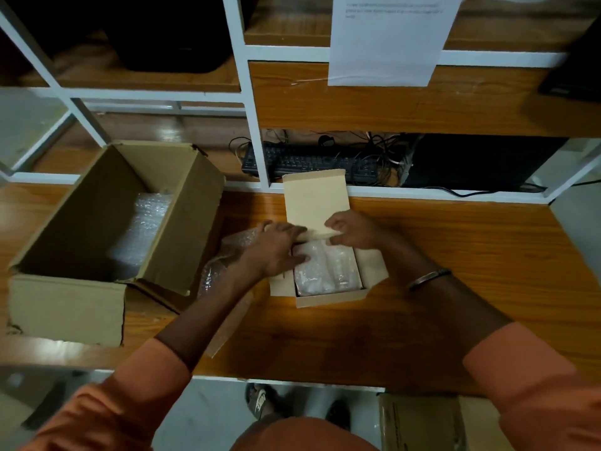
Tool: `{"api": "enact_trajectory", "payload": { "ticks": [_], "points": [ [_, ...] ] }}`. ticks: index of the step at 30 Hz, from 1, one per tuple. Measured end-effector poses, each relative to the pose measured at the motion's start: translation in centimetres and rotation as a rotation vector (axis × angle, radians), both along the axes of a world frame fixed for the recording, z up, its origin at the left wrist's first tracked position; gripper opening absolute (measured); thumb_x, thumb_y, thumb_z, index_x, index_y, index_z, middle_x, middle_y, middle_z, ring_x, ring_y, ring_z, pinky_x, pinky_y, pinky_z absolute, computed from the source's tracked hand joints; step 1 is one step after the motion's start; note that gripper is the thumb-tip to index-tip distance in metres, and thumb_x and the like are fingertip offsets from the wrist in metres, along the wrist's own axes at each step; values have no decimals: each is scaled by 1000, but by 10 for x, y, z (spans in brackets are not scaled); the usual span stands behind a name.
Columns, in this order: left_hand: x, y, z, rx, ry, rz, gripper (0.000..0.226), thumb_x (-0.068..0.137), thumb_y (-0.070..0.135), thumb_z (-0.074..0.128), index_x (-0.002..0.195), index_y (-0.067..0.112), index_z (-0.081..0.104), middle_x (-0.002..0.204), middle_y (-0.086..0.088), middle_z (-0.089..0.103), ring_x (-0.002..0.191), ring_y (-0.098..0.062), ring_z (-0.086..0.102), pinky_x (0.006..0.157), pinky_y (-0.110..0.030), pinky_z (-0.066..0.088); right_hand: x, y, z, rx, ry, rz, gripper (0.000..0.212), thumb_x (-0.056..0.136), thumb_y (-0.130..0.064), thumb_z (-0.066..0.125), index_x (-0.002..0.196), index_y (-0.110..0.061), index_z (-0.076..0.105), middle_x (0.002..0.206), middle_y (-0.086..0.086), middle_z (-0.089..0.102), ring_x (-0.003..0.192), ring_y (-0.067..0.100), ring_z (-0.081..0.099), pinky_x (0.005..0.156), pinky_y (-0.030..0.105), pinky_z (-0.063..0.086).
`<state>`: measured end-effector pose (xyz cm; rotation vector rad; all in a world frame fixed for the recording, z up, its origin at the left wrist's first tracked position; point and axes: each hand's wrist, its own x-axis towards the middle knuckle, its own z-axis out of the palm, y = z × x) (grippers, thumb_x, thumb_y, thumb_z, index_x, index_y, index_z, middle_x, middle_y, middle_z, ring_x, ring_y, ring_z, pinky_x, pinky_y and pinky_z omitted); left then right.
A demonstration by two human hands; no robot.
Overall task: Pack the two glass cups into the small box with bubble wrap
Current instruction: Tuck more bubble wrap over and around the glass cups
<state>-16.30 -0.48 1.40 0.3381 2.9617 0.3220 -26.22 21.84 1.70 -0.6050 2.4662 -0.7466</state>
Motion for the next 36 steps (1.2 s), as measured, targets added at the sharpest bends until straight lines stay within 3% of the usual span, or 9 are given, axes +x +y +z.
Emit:
{"api": "enact_trajectory", "payload": {
  "ticks": [4,9,13,17,21,24,28,31,36],
  "points": [
    [10,-36,46,154,211,138,54,95,50,59,141,21,61,136,-4,66,120,-26,64,98,-47,54,-10,-48,36,-150,67,16,42,84,-29,87,122,-18,74,111,-6,70,106,10,67,94,29,55],
    [39,-75,41,176,134,280,28,100,29,62,122,12,66,113,-4,67,92,-16,65,77,-32,53,-5,-130,52,-215,80,177,36,87,-24,82,122,-21,74,111,-6,72,96,4,66,85,20,53],
    [72,-68,-10,-166,-95,336,30,99,18,59,127,10,66,128,-14,67,110,-31,70,88,-41,59,4,-167,30,-144,52,286,38,86,-31,83,122,-24,74,115,-3,74,105,12,69,95,34,57],
    [94,-70,-56,-443,-93,281,46,107,28,46,149,10,50,157,-20,42,144,-35,44,114,-46,41,5,-168,14,-97,35,316,35,88,-27,81,121,-24,73,119,-3,72,108,13,68,97,37,57],
    [97,-76,-70,-647,-111,172,34,110,27,42,136,12,56,139,-13,59,131,-27,56,109,-39,45,0,-156,10,-94,36,279,32,88,-28,80,119,-28,73,118,-6,71,107,10,67,97,38,58],
    [87,-71,-61,-672,-131,143,34,108,32,43,130,16,64,131,-9,64,126,-26,57,108,-42,46,0,-142,14,-112,51,260,31,90,-25,79,120,-23,73,118,-4,71,108,12,67,95,33,57],
    [83,-65,-81,-792,-209,-4,57,112,41,30,161,11,33,169,-14,27,158,-35,19,128,-53,6,4,-119,16,-90,35,254,31,90,-23,78,121,-19,74,111,-3,70,103,14,66,90,33,53],
    [80,-70,-111,-637,-229,12,69,104,66,27,150,19,47,161,-13,44,150,-32,39,131,-44,6,6,-98,11,-112,14,232,28,89,-26,80,116,-22,75,100,-8,70,97,13,65,86,32,51],
    [89,-16,-46,-577,-163,150,33,103,25,55,134,17,60,134,-9,67,130,-30,60,126,-58,21,16,-68,1,-131,-19,229,27,87,-30,83,113,-29,75,113,-2,74,106,14,69,94,34,54]
  ]
}}
